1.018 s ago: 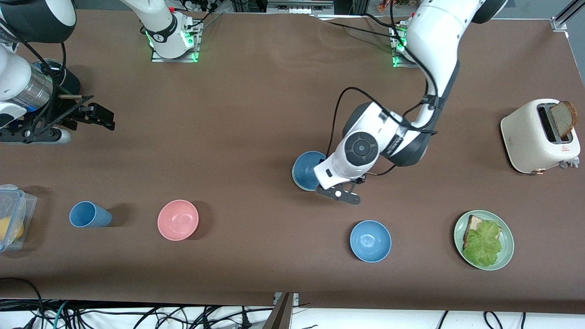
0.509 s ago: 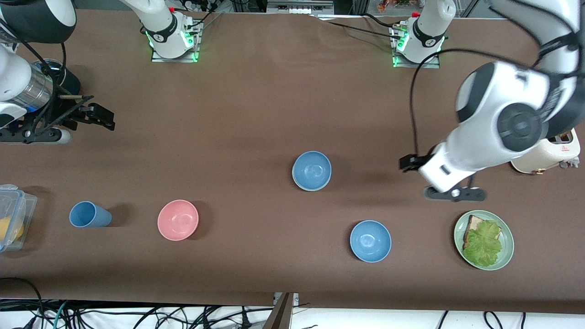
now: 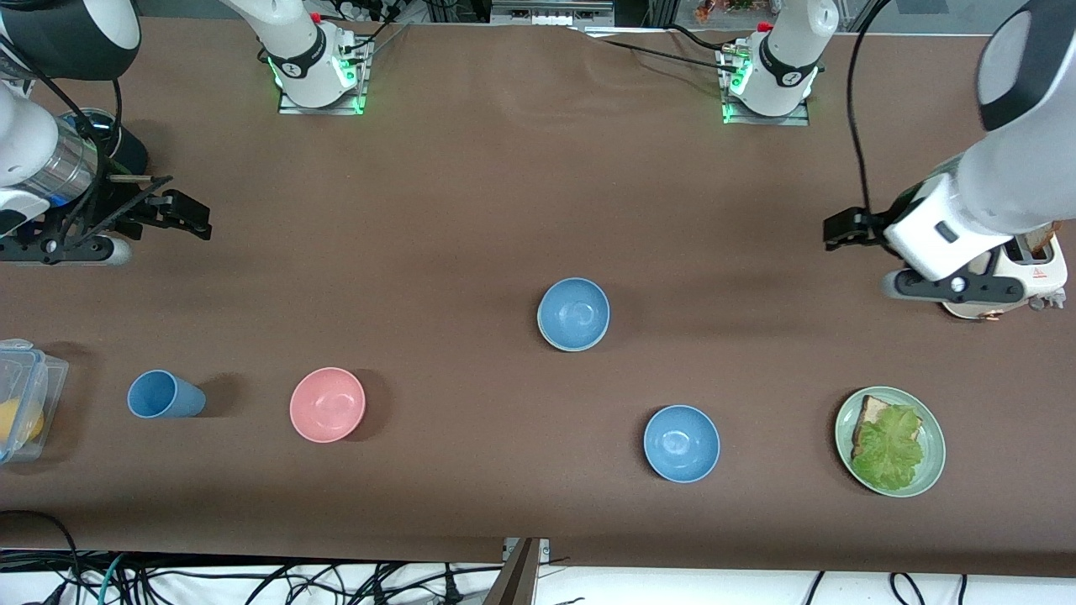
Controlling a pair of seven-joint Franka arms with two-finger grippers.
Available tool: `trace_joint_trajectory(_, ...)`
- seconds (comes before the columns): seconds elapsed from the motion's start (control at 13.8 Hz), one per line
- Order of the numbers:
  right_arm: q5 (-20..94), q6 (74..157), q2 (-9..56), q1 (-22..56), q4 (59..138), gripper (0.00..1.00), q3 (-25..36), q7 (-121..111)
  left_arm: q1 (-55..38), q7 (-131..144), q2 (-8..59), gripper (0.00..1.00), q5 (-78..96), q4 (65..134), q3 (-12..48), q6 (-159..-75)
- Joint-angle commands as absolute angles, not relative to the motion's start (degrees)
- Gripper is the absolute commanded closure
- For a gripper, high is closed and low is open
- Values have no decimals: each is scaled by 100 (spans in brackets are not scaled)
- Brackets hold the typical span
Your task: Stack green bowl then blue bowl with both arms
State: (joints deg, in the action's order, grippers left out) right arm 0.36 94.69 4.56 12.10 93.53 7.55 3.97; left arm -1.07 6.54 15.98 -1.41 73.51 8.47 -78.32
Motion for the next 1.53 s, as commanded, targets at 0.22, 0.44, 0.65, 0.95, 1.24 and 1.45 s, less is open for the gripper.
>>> trace_joint_trajectory(0.22,79,9369,466,1143,9264,0,729,308,202,510,629,0,-44,8746,879,-8800)
trace_joint_trajectory(0.44,88,9360,466,1143,9255,0,721,316,133,554,-536,0,0,10274,870,-9880)
trace_joint_trajectory(0.65,79,9360,466,1143,9264,0,721,316,62,571,-501,0,280,10170,599,-9485)
trace_joint_trajectory(0.95,79,9360,457,1143,9255,0,721,316,-158,545,-440,0,431,10073,272,-9176)
trace_joint_trajectory(1.24,97,9369,448,1151,9246,0,721,325,-167,554,-44,0,405,9466,272,-8798)
trace_joint_trajectory(1.45,184,9369,440,1151,9246,0,712,325,-176,545,-62,0,387,9483,272,-8798)
